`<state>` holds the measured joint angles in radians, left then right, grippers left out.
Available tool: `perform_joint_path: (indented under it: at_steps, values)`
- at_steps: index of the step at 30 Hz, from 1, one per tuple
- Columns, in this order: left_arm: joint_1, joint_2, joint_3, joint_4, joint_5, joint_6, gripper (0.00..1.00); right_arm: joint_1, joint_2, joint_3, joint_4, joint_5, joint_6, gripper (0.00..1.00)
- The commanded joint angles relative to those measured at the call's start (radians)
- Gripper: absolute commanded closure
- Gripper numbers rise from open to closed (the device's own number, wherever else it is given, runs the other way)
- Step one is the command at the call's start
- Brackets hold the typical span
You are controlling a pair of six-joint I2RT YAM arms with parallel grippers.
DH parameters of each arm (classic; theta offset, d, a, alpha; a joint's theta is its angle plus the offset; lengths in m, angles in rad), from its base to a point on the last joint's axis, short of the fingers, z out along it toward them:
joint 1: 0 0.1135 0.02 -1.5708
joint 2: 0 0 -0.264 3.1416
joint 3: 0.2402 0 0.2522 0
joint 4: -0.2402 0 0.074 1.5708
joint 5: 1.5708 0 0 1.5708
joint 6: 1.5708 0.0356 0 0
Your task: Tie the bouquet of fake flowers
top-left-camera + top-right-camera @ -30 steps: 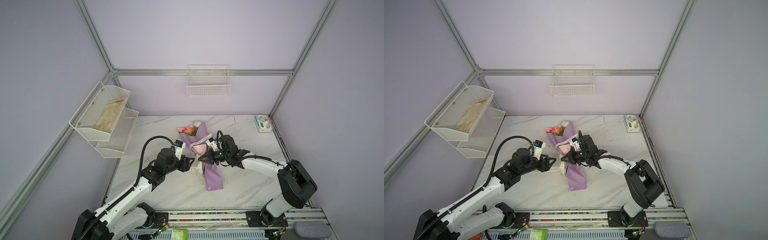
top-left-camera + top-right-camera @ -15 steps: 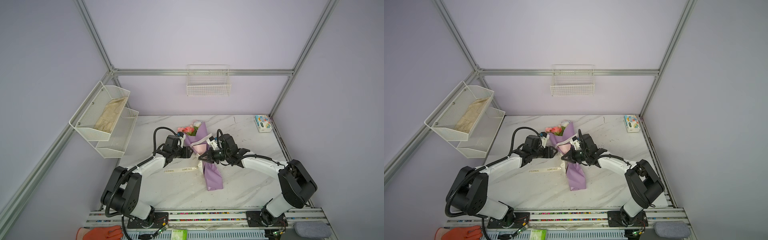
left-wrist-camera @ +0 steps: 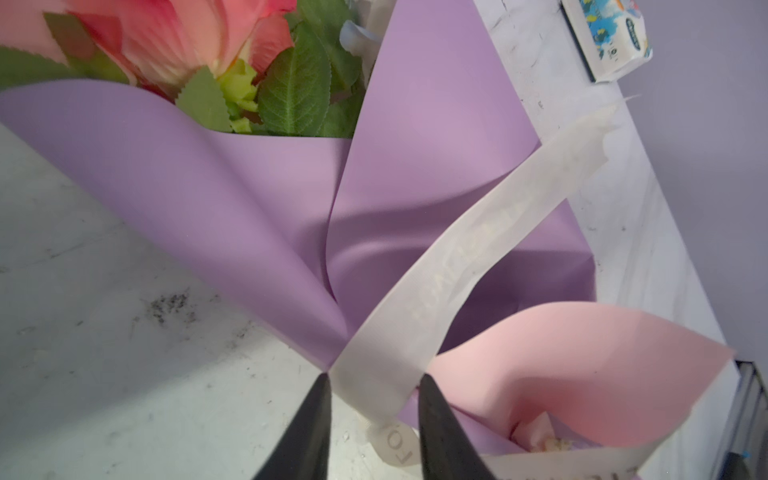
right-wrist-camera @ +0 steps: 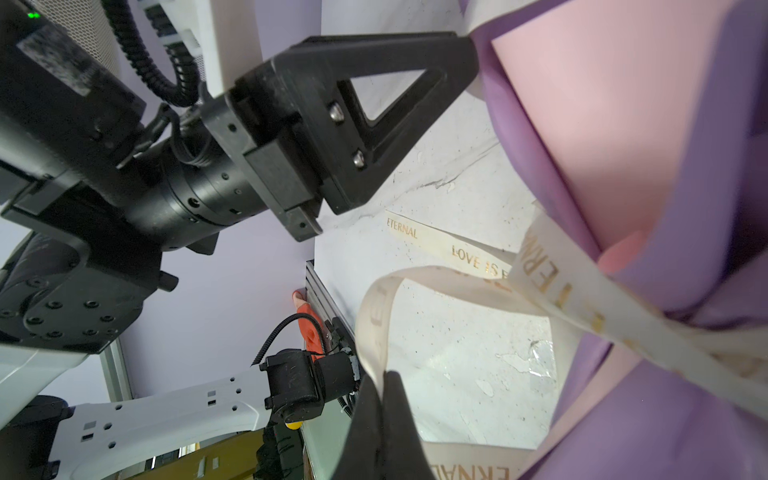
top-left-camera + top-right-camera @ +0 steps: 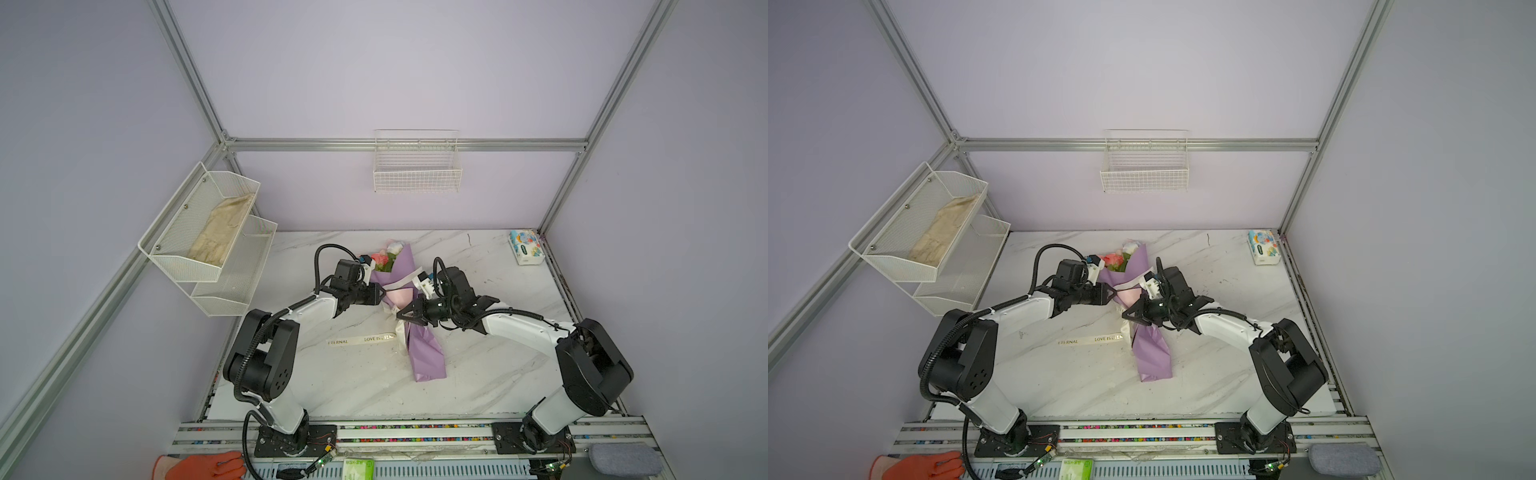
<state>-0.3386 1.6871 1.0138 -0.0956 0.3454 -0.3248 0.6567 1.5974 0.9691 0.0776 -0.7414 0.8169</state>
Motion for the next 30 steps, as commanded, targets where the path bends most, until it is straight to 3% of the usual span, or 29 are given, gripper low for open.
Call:
perform_joint_path:
  at_steps: [1, 11, 19, 25, 27, 30]
  values:
    - [0.011, -0.001, 0.1, 0.013, 0.028, 0.018, 0.74, 0.004, 0.009, 0.023, -0.009, 0.01, -0.009, 1.0]
    - [0.013, -0.027, 0.095, -0.016, 0.019, 0.042, 0.99, 0.004, 0.0, 0.019, -0.01, 0.017, -0.01, 1.0]
    - [0.013, -0.146, 0.022, -0.049, -0.029, 0.049, 1.0, 0.004, -0.004, 0.009, 0.006, 0.034, -0.002, 1.0]
    - [0.013, -0.327, -0.104, -0.044, -0.072, 0.04, 1.0, 0.004, -0.005, 0.001, 0.024, 0.062, 0.009, 1.0]
    - [0.013, -0.337, -0.14, 0.028, -0.057, 0.059, 0.71, 0.004, 0.003, 0.003, 0.029, 0.061, 0.009, 1.0]
    - [0.013, -0.283, -0.086, 0.013, -0.019, 0.105, 0.62, 0.004, 0.016, 0.015, 0.017, 0.057, 0.007, 1.0]
